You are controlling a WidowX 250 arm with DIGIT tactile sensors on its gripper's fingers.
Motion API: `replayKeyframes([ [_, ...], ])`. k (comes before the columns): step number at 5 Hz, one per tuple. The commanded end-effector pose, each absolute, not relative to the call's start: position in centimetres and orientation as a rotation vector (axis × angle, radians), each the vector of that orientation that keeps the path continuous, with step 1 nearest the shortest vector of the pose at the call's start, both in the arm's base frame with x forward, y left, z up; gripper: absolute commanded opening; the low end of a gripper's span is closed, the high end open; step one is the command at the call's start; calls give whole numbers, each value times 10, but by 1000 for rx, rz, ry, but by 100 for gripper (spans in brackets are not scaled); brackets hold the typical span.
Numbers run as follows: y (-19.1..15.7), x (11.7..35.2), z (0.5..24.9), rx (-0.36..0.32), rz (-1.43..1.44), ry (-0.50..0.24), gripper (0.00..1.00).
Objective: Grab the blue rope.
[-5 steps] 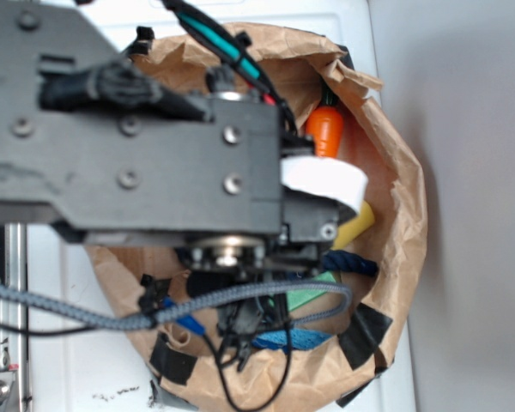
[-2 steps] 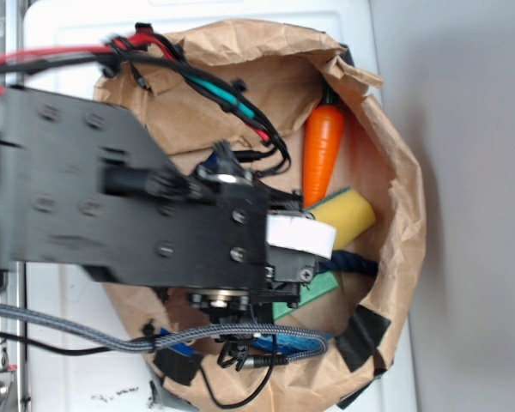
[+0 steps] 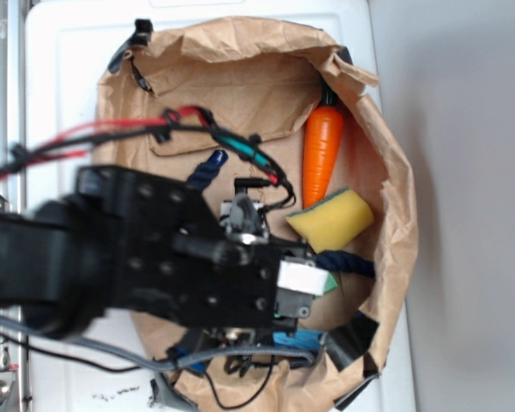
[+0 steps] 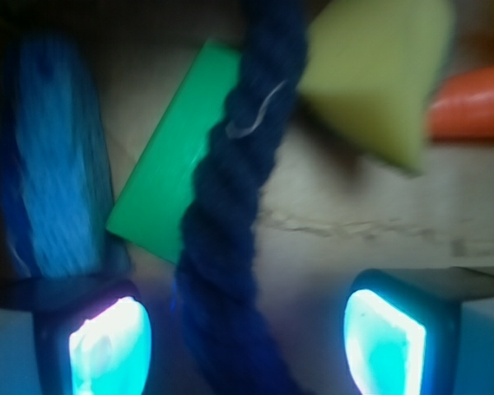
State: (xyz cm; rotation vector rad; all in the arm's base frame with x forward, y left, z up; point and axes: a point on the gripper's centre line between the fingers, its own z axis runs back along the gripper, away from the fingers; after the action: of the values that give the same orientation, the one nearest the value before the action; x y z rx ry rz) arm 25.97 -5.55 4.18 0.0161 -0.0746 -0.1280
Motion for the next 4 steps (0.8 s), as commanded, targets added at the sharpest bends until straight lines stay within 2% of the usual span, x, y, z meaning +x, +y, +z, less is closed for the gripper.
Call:
replayKeyframes([
  [1, -60, 272, 26, -28, -158, -78, 91],
  [2, -59, 272, 30, -42, -157, -71, 0],
  [4, -54, 271, 50, -72, -159, -79, 0],
])
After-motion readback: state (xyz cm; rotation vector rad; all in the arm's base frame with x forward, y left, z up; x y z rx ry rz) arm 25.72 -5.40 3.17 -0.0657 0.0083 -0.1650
